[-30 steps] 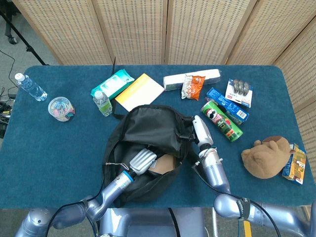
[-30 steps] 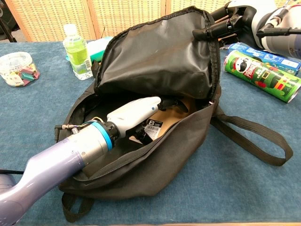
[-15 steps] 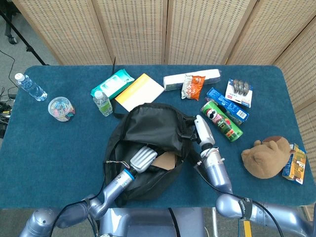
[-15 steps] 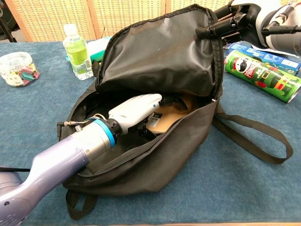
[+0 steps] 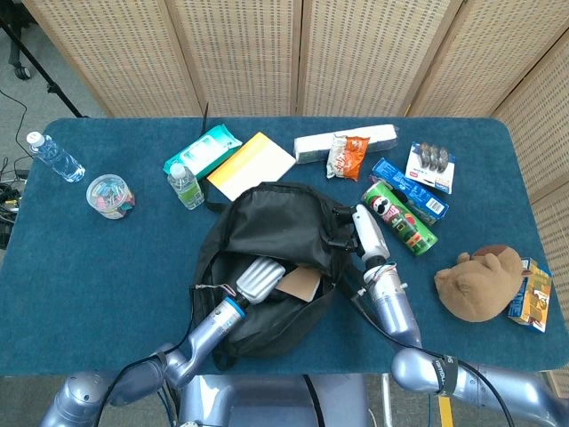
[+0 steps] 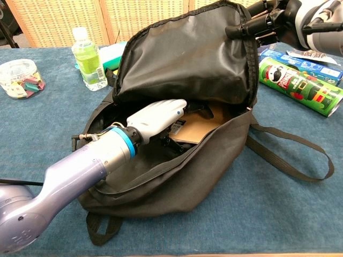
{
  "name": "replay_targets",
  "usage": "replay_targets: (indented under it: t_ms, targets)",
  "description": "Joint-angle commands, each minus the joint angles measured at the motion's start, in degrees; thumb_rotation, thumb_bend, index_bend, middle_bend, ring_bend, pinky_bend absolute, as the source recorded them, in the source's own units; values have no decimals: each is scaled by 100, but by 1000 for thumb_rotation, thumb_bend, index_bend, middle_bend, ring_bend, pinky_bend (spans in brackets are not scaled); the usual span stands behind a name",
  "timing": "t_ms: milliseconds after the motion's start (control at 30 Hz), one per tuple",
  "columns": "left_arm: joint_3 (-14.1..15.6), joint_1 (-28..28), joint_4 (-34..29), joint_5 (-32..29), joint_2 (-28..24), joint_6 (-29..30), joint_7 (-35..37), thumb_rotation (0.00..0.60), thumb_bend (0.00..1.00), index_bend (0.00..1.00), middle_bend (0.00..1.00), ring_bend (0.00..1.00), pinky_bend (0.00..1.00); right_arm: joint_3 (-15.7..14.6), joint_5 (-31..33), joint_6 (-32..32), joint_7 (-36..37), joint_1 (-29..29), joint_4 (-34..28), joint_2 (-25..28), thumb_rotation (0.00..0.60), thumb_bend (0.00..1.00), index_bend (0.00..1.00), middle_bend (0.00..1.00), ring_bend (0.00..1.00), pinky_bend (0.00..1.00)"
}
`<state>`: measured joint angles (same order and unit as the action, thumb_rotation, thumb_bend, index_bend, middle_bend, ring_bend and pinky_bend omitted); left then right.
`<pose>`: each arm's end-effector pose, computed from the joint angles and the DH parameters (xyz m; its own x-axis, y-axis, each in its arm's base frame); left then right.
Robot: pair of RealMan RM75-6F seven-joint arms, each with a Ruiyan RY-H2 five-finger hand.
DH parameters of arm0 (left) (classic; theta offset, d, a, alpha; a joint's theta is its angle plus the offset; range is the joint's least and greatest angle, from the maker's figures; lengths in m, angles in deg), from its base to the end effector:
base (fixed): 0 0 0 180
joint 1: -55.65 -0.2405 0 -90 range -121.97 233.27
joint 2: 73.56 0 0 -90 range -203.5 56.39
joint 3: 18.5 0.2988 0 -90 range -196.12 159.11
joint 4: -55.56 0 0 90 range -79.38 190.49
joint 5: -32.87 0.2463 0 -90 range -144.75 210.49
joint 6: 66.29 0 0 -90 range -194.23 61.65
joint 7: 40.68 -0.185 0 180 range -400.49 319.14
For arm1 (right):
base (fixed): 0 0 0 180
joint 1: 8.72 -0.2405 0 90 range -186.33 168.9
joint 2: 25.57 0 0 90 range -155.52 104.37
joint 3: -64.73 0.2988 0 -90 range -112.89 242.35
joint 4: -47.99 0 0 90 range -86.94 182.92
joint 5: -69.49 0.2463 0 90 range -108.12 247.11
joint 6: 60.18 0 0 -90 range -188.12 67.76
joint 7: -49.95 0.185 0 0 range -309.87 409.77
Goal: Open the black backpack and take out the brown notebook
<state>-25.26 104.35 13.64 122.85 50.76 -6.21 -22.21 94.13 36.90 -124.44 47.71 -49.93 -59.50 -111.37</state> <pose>-0.0840 0.3773 -0.2399 0.1906 0.3547 0.9154 0.8071 -0.5873 0.0595 -0.0996 -0.4220 0.0016 -0.4972 -0.2516 0.8304 -0.8673 0.1184 -0.4834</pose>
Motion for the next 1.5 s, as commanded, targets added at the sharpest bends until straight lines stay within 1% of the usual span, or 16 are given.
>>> replay_targets:
  t_ms: [33,167,200,267,300,333,367,433,533,733,1000,1167,1267,1500]
  targets:
    - [-35,50,55,-32,35,-42,-12,600,420,268,36,70,165,-3,1,-1,10,1,-6,12,600,569,711,673,507,394]
    - [-74,116,121,-74,92,-98,-16,600,420,280,37,70,165,-14,1,-2,33,5,-7,28,600,569,711,673,507,394]
    - [-82,132,138,-86,106,-123,-29,600,420,294,52,74,175,-15,4,1,40,7,-7,32,600,569,711,674,507,394]
    - [-105,157,154,-116,134,-152,-38,600,421,333,107,112,222,-14,1,3,54,9,-4,43,600,569,711,674,507,394]
    - [-112,160,155,-122,141,-142,-36,600,430,368,159,154,272,-14,0,3,59,10,-2,49,600,569,711,674,507,394]
    - [-126,151,193,-121,168,-62,-78,600,448,402,207,201,320,-11,-1,3,70,14,0,61,600,569,711,674,507,394]
    - [-130,142,226,-118,188,-9,-113,600,464,426,237,227,348,-8,-1,1,76,15,3,67,600,569,711,675,507,394]
    - [-128,96,330,-108,258,161,-179,600,514,505,318,294,416,-1,-2,3,100,20,7,85,600,569,711,675,507,394]
    - [-114,37,450,-85,320,357,-149,600,549,597,389,351,473,-2,-2,8,125,28,5,105,600,569,711,675,506,394]
    - [10,-96,712,70,380,864,217,600,561,688,460,403,518,-12,-12,-6,147,27,35,126,600,569,711,675,507,394]
    - [169,-340,697,233,182,1466,693,600,562,779,531,443,545,-10,67,-40,137,-1,143,105,600,569,712,676,507,394]
    - [248,-487,438,302,-97,1740,868,600,563,803,552,462,557,-33,120,-67,106,-33,219,48,600,569,713,677,506,394]
    - [286,-564,145,334,-320,1855,920,600,563,806,557,466,558,-54,134,-102,70,-53,267,5,600,569,713,677,507,394]
    - [337,-709,-1009,377,-1008,1971,865,600,561,816,567,475,565,-103,208,-171,-24,-96,436,-119,600,569,713,677,507,394]
